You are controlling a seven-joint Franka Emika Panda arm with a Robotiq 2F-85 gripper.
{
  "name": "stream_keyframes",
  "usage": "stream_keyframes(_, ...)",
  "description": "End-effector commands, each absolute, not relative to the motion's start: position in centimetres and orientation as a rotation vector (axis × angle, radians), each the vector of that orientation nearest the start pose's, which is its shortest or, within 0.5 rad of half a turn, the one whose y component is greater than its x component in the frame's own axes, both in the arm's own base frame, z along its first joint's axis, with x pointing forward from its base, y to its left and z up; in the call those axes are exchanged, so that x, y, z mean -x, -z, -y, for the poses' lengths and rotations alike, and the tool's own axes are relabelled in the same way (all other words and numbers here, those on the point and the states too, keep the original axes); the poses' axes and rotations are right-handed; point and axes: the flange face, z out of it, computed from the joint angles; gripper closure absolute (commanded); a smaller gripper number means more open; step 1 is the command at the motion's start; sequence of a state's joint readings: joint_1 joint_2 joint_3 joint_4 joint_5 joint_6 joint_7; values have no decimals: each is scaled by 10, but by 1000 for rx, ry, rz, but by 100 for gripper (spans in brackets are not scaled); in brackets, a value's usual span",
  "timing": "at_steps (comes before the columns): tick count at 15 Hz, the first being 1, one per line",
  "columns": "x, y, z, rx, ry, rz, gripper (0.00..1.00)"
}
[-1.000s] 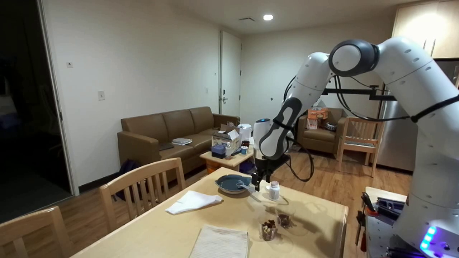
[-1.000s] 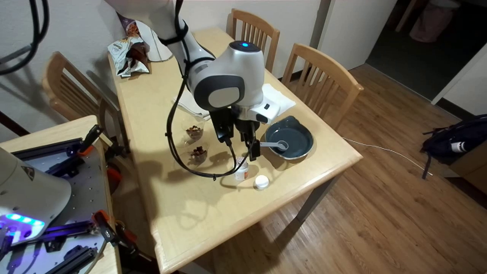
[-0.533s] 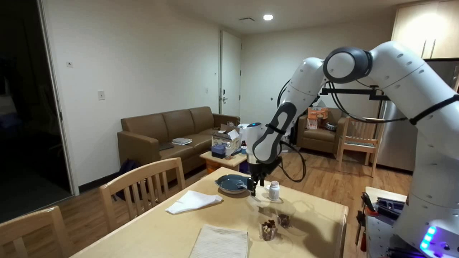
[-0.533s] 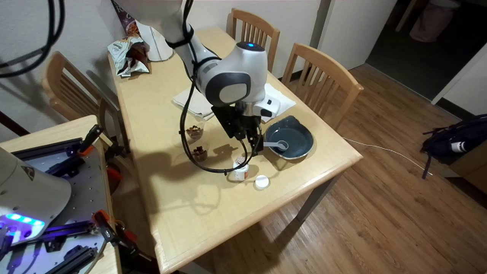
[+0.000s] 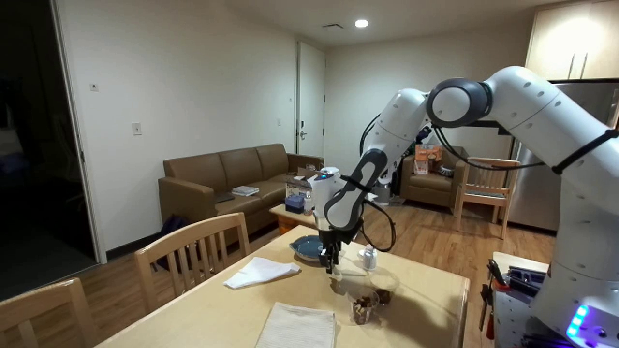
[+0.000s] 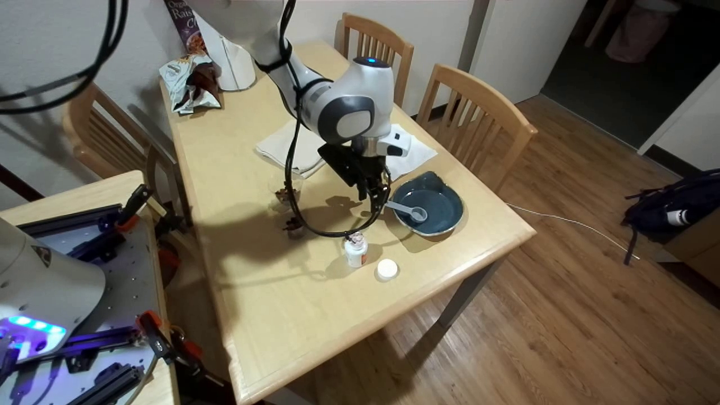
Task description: Take the spoon from the bowl and put it in the cup, then move the two cups slightly forward
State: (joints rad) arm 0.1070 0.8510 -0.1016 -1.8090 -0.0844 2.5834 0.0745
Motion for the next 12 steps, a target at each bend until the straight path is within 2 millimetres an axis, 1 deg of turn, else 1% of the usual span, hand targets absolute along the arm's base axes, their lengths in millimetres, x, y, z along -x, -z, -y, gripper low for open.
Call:
stream_keyframes(1,-630,-55,1,3266,-141,56,73)
stream_keyframes(2,-629,-53,3,3264,-145,46,78)
stream_keyframes(3,-628,-51,6,3259,-145,27,40)
stream_keyframes(5,-626,-47,11,3258,-154,20,38)
stream_keyframes(9,-625,-48,19,3254,-150,-3,16)
stream_keyframes(11,-626,-51,17,3250,-146,-8,2)
stream_keyframes(12,-625,-51,17,3250,-145,-10,0)
